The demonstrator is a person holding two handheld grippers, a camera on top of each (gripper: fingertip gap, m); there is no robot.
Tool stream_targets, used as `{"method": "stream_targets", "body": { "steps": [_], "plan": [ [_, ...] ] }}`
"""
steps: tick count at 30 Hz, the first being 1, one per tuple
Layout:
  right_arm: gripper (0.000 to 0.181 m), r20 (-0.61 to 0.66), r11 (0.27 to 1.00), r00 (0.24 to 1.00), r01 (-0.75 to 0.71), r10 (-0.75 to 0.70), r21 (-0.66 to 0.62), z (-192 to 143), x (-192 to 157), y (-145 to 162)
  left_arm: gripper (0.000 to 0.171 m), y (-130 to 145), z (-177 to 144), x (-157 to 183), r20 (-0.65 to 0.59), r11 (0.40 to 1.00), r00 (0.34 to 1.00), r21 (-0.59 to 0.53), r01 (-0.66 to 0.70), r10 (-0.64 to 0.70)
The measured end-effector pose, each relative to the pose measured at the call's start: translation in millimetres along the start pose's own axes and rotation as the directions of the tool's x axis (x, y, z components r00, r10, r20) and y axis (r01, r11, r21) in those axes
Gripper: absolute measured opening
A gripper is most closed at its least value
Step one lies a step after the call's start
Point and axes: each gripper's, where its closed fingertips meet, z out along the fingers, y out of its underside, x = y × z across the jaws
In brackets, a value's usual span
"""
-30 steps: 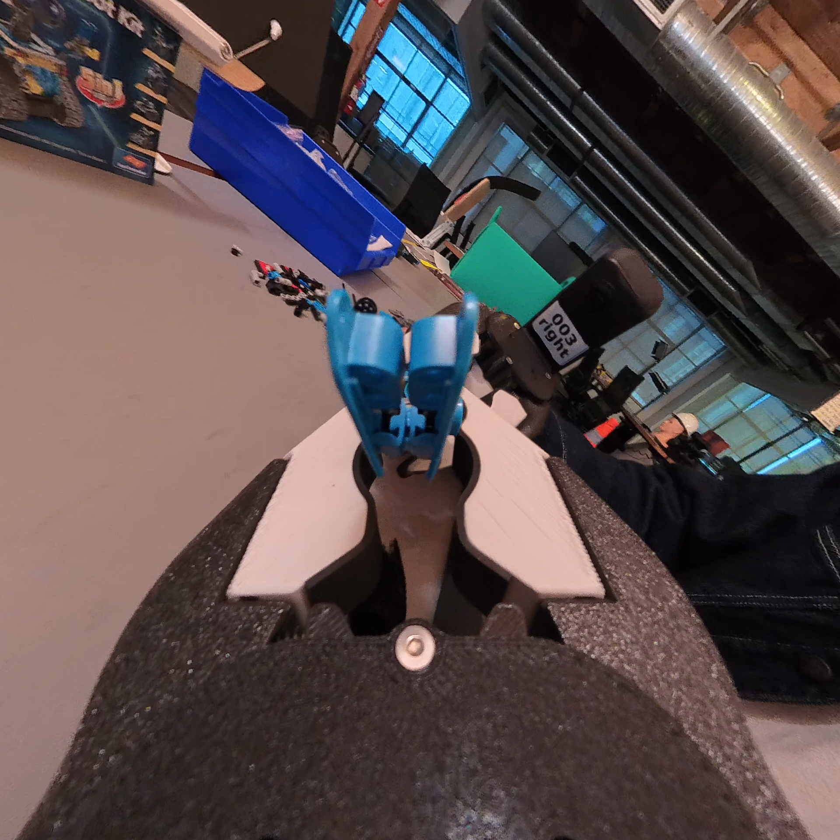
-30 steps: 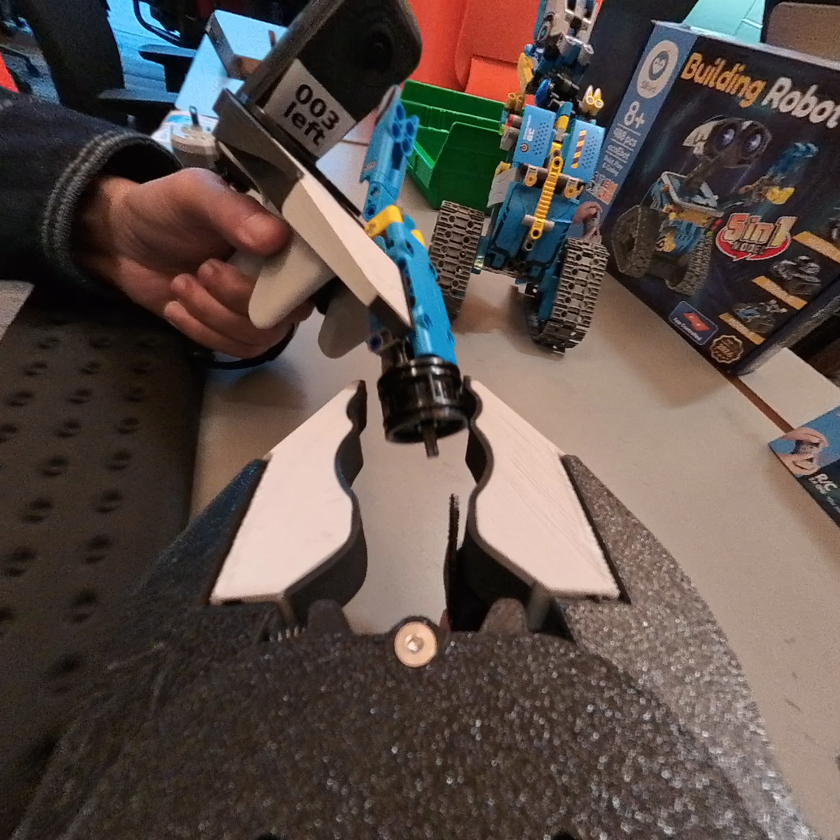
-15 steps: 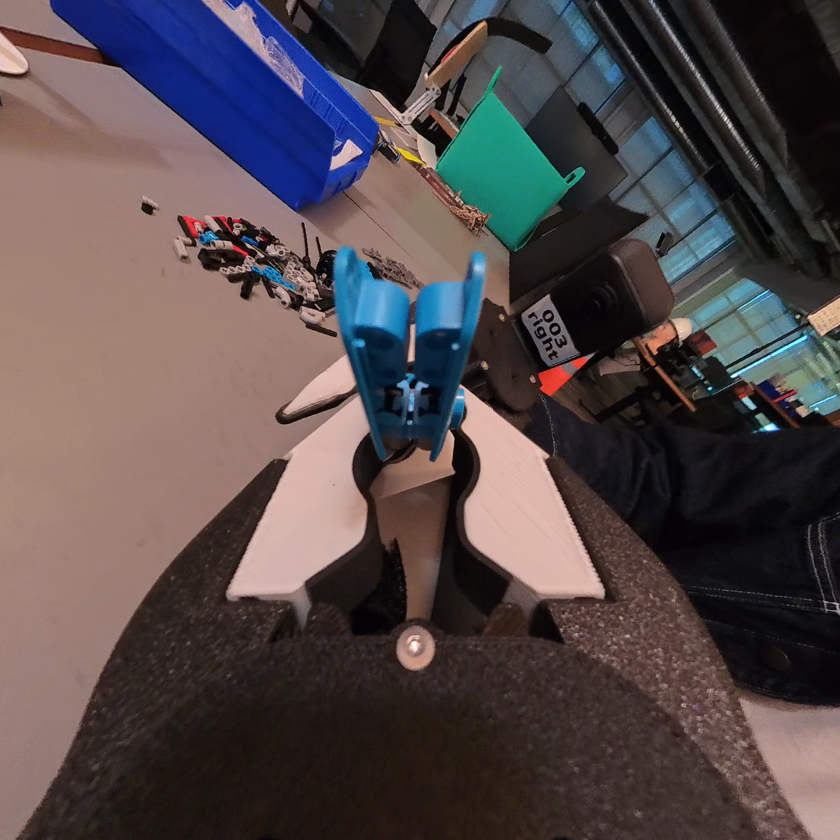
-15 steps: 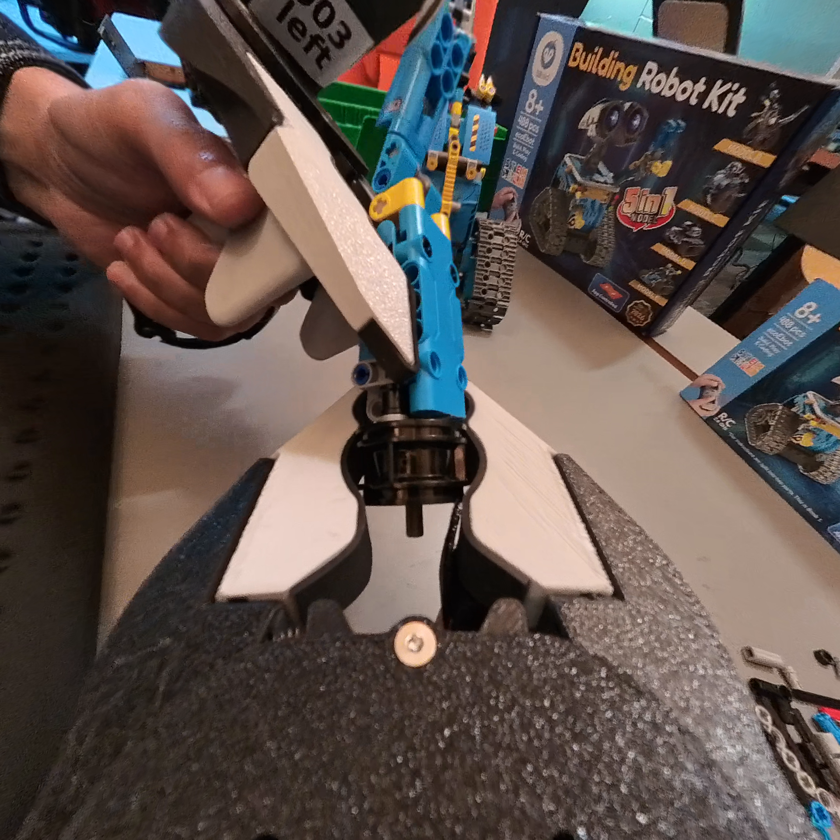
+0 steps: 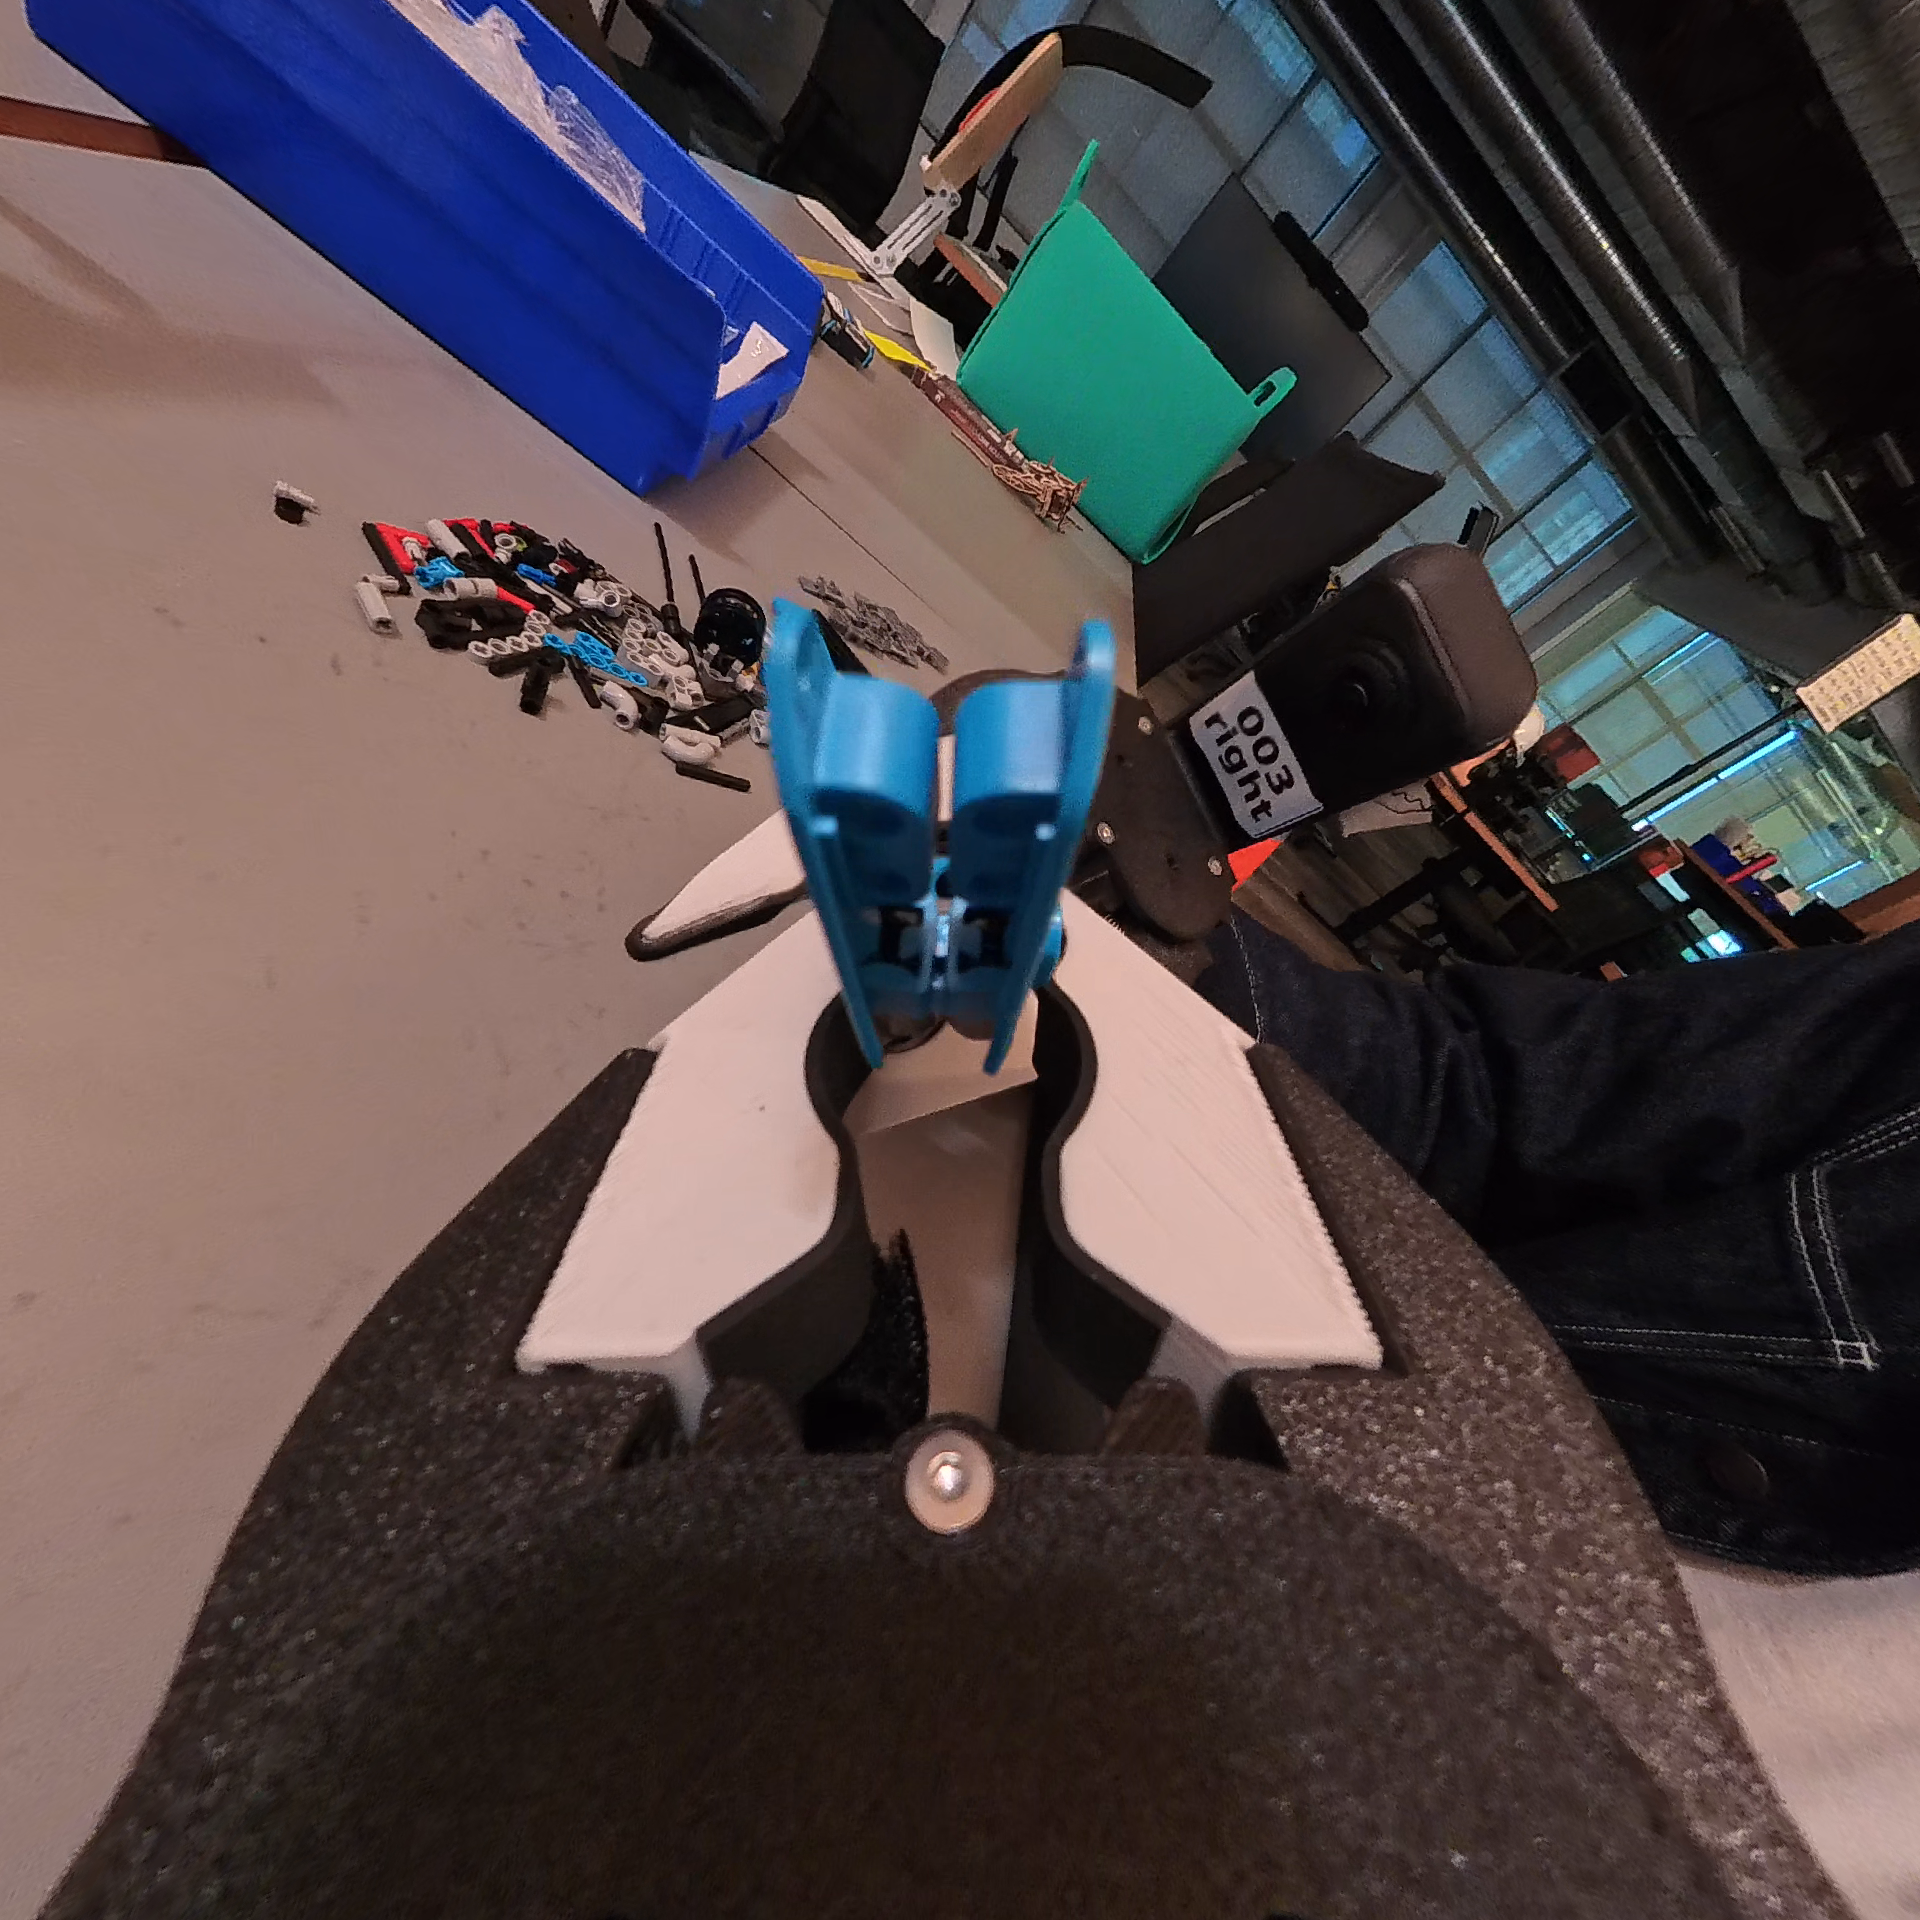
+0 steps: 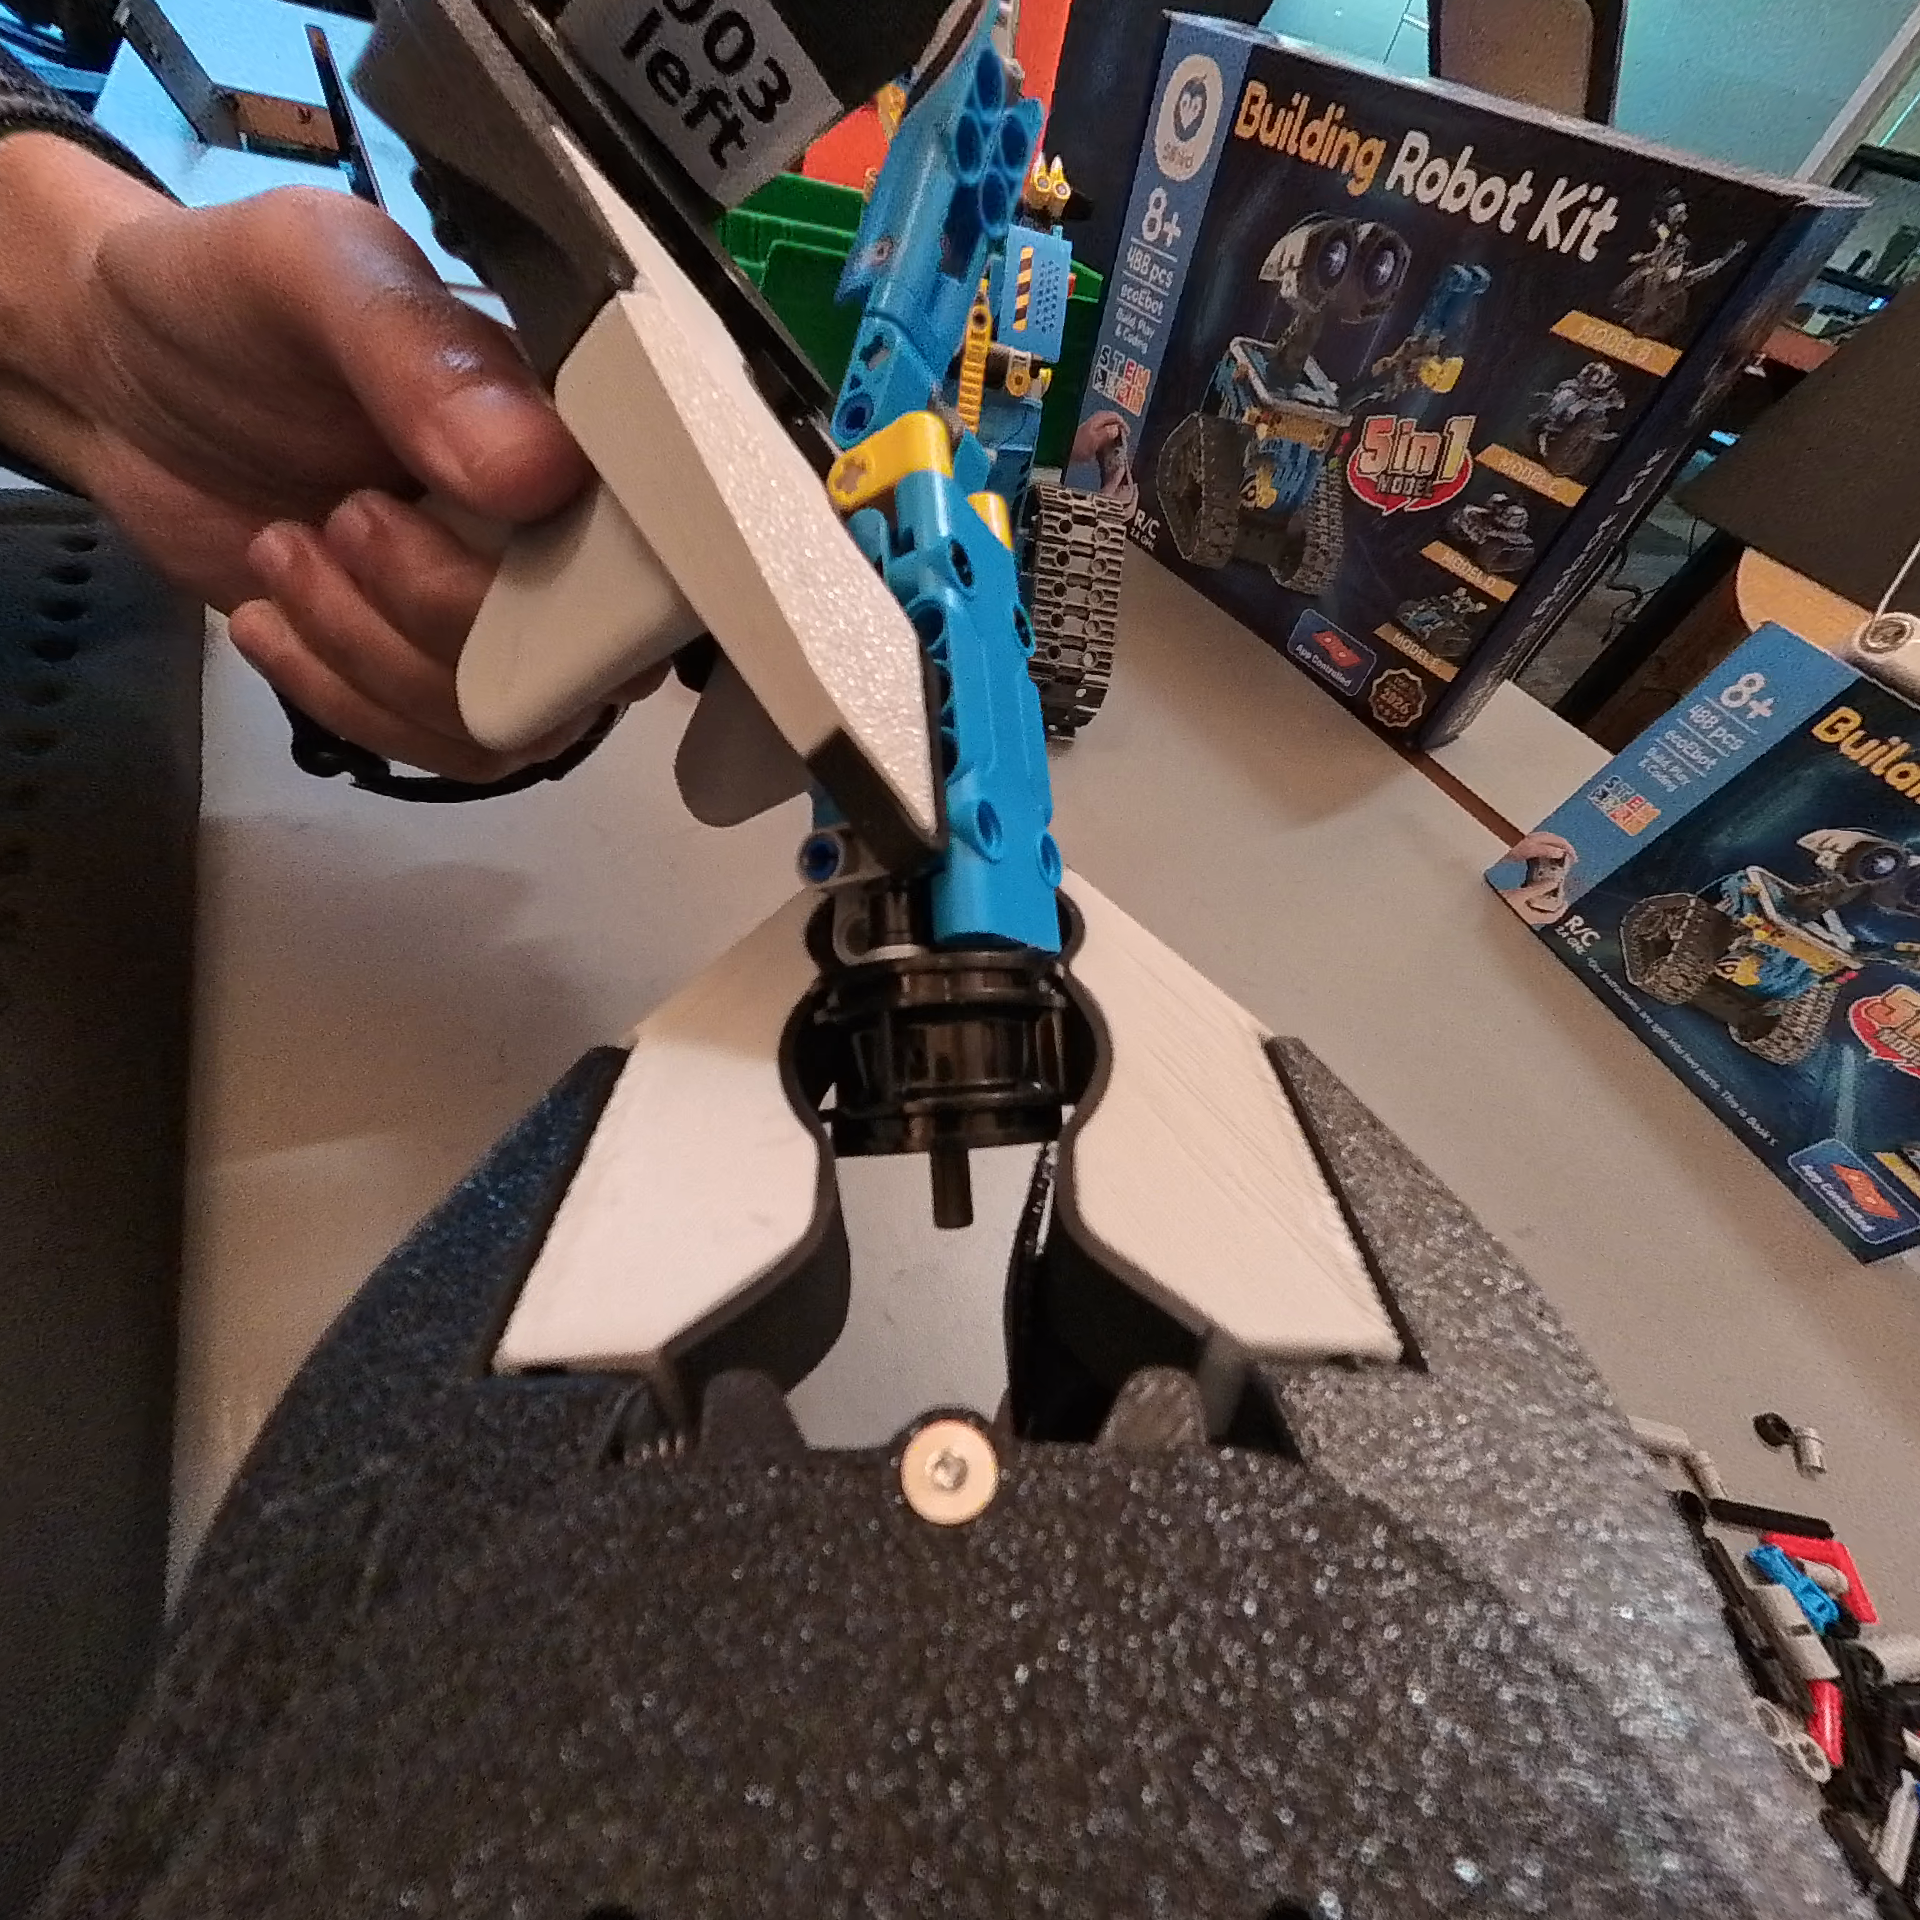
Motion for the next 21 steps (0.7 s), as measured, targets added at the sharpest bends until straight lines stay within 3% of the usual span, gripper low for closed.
{"method": "stream_targets", "body": {
  "steps": [13, 21],
  "plan": [
    [0.034, -0.001, 1.0, 1.0, 0.008, -0.008, -0.003, 0.2, -0.5, 0.9, 0.024, 0.9, 0.3, 1.8, 0.042, 0.995, 0.998, -0.091, -0.041, 0.045],
    [0.034, 0.003, 0.999, 1.0, 0.029, -0.029, -0.025, 2.1, -3.9, 3.7, 0.024, 4.5, -2.5, 0.4, 0.038, 0.997, 0.999, -0.073, -0.005, 0.008]
  ]
}}
